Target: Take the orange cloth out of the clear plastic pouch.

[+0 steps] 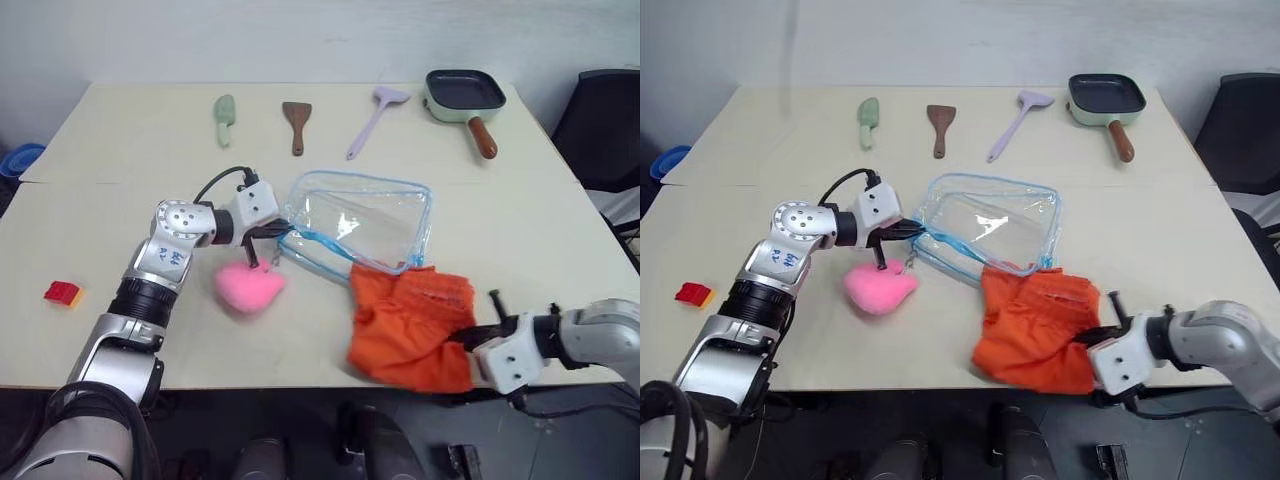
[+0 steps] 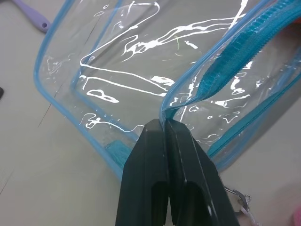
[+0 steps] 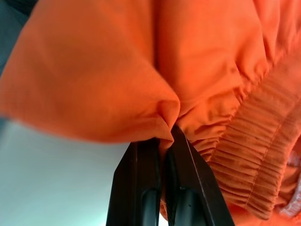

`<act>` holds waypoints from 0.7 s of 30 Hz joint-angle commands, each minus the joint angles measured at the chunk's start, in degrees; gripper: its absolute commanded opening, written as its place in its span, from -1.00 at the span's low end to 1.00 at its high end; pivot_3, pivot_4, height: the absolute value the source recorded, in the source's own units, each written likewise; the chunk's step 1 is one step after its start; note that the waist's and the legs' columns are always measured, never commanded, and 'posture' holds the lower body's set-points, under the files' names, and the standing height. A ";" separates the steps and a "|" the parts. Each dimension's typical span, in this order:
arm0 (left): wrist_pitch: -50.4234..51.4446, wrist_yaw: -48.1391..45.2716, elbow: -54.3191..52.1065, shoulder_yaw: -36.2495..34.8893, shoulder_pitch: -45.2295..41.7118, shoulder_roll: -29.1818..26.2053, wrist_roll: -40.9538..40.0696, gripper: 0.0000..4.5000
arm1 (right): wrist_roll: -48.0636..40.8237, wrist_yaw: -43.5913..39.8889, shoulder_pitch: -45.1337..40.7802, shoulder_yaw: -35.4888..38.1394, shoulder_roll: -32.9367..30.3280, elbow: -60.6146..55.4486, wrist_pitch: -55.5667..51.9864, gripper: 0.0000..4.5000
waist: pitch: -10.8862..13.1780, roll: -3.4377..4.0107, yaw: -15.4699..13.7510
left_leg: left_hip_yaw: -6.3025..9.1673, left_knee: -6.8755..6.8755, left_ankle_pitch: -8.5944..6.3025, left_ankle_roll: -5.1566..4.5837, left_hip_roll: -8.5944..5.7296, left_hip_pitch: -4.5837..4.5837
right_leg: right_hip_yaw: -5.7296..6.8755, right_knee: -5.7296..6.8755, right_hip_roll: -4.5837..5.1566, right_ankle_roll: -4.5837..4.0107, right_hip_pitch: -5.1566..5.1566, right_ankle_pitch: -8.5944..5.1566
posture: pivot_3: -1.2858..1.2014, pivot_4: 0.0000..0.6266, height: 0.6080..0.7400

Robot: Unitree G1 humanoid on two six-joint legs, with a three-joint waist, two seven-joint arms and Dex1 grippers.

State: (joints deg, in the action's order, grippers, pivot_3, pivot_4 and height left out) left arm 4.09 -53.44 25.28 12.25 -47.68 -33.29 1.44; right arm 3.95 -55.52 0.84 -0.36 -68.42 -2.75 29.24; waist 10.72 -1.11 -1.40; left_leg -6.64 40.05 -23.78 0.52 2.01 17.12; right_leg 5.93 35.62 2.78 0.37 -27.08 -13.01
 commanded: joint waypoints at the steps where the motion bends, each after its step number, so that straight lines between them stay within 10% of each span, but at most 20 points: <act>1: 0.02 -0.43 -3.34 -1.22 0.80 -1.34 0.18 -1.00 | -0.71 2.80 6.21 9.98 -1.01 5.61 -1.14 -0.99 | 0.00 0.00 -0.01 | -0.02 0.00 0.00 0.00 -0.01 0.00 | -0.01 -0.02 0.00 0.00 0.00 0.00 | 0.03 -0.52 1.00; 13: 1.58 -9.57 -15.82 0.43 6.09 -1.16 -4.81 -1.00 | -10.52 16.70 0.61 20.36 13.66 6.28 -30.28 -0.99 | 0.00 0.02 1.23 | -0.10 -0.05 -0.05 0.16 0.21 -0.19 | -0.19 -0.08 -0.19 -0.04 0.39 -0.04 | 0.03 -0.52 1.00; 21: 5.82 -12.19 -24.36 1.99 10.28 -0.66 -6.40 -1.00 | -12.42 20.86 -3.39 14.69 23.31 -4.02 -47.37 -0.99 | 0.00 0.05 1.23 | -0.06 -0.04 -0.04 0.22 0.29 -0.16 | -0.15 -0.02 -0.24 -0.14 0.38 -0.10 | 0.03 -0.52 1.00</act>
State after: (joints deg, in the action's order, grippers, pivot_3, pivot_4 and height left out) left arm 9.41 -65.58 3.89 14.58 -37.48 -33.80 -4.02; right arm -8.44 -35.46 -2.37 14.14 -45.07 -4.13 -16.90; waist 10.72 -1.06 -0.17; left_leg -6.70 40.02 -23.83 0.74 2.27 16.98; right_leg 5.78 35.59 2.55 0.23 -26.70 -13.11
